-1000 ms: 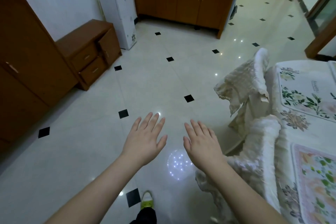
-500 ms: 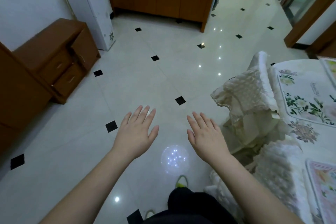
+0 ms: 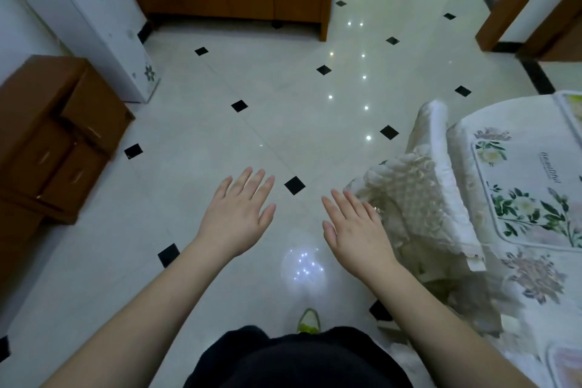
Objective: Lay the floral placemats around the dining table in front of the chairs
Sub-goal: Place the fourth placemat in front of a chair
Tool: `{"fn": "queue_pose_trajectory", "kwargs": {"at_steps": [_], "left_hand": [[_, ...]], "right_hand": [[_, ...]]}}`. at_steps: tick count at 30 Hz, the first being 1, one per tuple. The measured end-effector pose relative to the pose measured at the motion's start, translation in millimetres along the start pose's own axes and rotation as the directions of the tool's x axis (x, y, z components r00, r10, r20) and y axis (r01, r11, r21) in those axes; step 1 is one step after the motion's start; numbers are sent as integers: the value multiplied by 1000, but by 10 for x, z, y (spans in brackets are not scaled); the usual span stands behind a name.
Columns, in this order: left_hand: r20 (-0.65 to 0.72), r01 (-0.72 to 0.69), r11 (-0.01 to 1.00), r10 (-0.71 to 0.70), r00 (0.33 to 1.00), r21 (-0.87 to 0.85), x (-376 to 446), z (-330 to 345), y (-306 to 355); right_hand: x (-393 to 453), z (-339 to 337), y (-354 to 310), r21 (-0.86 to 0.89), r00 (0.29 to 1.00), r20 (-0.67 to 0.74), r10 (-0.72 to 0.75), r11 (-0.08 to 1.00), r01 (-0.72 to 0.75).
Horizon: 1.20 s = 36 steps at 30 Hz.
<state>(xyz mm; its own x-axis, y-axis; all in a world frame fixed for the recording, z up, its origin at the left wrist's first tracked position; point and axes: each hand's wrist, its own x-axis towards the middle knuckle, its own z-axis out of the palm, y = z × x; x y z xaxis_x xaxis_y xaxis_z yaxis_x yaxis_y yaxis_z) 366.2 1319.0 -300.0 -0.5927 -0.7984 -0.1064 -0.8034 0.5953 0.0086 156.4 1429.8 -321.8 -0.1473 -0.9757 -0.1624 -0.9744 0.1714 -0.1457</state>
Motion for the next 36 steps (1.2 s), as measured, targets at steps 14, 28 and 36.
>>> {"fn": "queue_pose_trajectory", "kwargs": {"at_steps": [14,28,36], "left_hand": [[-13,-53,995,52,999,-90,1928,-11,-765],[-39,-299,951,296,954,-82,4170,-426,-1161],[13,-423,904,425,905,-55,5613,-495,-383]], "right_hand": [[2168,-271,-4,29,998,-13,57,998,-56],[3805,-682,513,78,954,3,299,951,-299],[4483,-833,1680,133,882,-20,471,875,-465]]}}
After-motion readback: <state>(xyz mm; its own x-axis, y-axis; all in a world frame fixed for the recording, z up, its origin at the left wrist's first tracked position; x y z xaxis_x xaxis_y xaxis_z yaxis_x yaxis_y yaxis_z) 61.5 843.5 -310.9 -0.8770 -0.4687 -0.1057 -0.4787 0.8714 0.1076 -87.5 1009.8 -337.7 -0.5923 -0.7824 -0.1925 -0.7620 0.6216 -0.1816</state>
